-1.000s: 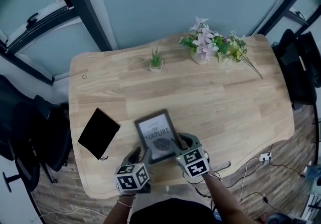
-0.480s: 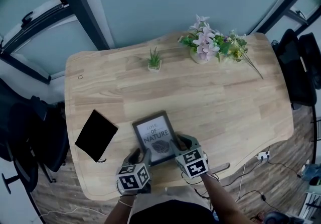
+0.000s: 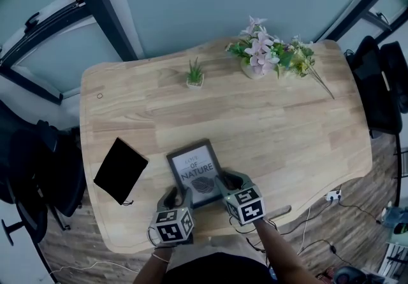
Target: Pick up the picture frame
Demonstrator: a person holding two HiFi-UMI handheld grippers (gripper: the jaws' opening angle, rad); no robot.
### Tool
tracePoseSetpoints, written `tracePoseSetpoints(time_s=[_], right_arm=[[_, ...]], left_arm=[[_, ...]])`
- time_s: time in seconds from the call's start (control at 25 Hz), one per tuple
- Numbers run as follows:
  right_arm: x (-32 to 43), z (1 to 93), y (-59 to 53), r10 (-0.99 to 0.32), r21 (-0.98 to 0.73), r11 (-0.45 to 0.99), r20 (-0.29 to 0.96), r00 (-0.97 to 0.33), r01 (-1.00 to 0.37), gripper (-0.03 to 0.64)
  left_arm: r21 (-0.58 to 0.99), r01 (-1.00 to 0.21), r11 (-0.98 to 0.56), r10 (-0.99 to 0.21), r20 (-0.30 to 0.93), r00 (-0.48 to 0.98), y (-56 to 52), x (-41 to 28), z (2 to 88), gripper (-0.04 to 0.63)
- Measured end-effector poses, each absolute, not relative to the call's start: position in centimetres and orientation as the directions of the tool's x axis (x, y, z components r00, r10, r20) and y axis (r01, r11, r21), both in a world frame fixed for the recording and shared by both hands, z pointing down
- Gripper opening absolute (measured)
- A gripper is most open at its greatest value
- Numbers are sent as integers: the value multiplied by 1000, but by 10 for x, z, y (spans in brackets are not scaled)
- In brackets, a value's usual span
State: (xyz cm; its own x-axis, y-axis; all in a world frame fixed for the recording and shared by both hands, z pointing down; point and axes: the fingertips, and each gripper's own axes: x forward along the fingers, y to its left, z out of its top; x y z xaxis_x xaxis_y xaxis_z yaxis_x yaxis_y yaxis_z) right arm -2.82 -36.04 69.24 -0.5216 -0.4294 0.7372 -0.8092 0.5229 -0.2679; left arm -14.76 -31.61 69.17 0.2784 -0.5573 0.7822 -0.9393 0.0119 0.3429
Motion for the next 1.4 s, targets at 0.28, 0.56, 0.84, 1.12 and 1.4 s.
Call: tracePoseSetpoints(time_s=[0.28,0.56,0.84,1.12,1.4], right_arm=[[-27,693,-359,-428,-270,519,739,-520,-811,95],[-27,692,-360,-431,-258,520,744,-511,-814,87],[-31,688,-359,-442,-247,519,742,-504,-818,83],[-32,679,-360,-467,-238,523,723,-509,-818,75],[-31,668,-360,-496,-223,527,703,-510,-820,71]], left_arm=[[329,-944,11,-548,792,269,-316,-139,692,161],[305,-952,17,-542,803,247,-316,-141,693,146],[276,-961,30,-540,814,217,-313,-145,692,124],[267,-963,42,-555,807,200,-313,-150,684,104],[260,-965,39,-577,794,191,-314,-152,672,83]])
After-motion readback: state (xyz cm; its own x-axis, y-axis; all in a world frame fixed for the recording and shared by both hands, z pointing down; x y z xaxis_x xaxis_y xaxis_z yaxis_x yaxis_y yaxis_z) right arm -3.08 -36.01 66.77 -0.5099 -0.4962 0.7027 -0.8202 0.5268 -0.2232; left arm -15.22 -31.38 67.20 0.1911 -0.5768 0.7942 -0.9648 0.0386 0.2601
